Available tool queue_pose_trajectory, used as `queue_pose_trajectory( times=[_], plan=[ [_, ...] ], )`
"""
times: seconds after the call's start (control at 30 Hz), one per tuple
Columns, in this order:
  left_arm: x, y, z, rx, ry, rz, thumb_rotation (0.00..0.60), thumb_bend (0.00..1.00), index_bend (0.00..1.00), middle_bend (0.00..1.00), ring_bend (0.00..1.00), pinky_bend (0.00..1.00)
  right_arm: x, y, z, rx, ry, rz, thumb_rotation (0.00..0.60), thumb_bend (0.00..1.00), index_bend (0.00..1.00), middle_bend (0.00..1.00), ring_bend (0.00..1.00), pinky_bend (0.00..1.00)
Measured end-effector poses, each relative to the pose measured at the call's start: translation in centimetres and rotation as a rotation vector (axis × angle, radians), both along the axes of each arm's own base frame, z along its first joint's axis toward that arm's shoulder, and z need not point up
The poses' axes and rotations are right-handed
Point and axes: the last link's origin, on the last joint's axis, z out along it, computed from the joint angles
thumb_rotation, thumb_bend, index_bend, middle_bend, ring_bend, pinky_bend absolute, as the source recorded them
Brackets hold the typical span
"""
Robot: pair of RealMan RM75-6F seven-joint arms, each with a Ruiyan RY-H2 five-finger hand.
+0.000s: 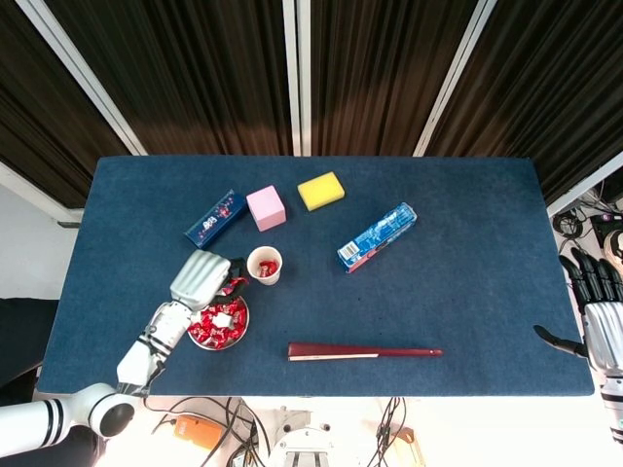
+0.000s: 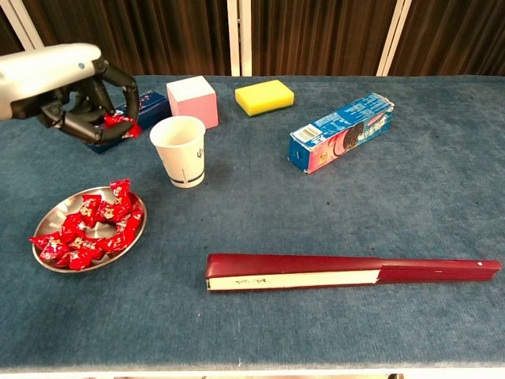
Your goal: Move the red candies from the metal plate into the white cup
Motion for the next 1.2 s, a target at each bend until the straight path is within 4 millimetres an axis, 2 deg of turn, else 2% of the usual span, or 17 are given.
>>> queue_pose_trajectory(
  times=[0.2, 0.4, 0.53, 0.63, 0.77, 0.97, 1.2],
  plan=[
    [2.5, 2.6, -0.9, -0.024, -0.021, 0.011, 0.587, 0.4, 0.57, 0.93, 0.85, 0.72, -0.3, 0.1, 0.2, -0.005, -0.003, -0.012, 0.6, 0.12, 0.0, 0.0, 0.0, 0.0],
    [3.5, 4.3, -2.4, -0.034, 0.0, 0.043, 0.588, 0.38, 0.55, 0.93, 0.85, 0.72, -0.5, 0.1, 0.2, -0.007, -0.003, -0.018, 0.6, 0.12, 0.0, 0.0, 0.0, 0.0],
    [3.5, 4.7, -2.9, -0.034, 0.015, 0.063, 0.585, 0.29, 0.43, 0.93, 0.85, 0.72, -0.5, 0.1, 0.2, -0.005, -0.002, -0.019, 0.6, 0.12, 0.0, 0.0, 0.0, 0.0],
    [3.4, 4.7, -2.9, -0.016, 0.033, 0.069, 0.584, 0.24, 0.4, 0.93, 0.85, 0.72, -0.5, 0.1, 0.2, -0.004, -0.003, -0.019, 0.6, 0.12, 0.0, 0.0, 0.0, 0.0],
    [3.1, 4.6, -2.5, 0.01, 0.038, 0.079, 0.584, 0.21, 0.36, 0.93, 0.84, 0.72, -0.4, 0.0, 0.1, -0.004, -0.003, -0.015, 0.6, 0.12, 0.0, 0.0, 0.0, 0.0],
    [2.2, 3.4, -0.5, 0.055, -0.003, 0.079, 0.579, 0.21, 0.34, 0.93, 0.84, 0.72, -0.1, -0.1, 0.2, -0.006, 0.001, -0.003, 0.6, 0.12, 0.0, 0.0, 0.0, 0.0],
    [-0.4, 0.1, 2.1, 0.108, -0.044, 0.059, 0.572, 0.21, 0.39, 0.93, 0.84, 0.72, 0.2, -0.4, 0.3, -0.008, 0.001, 0.012, 0.6, 0.12, 0.0, 0.0, 0.0, 0.0]
  ],
)
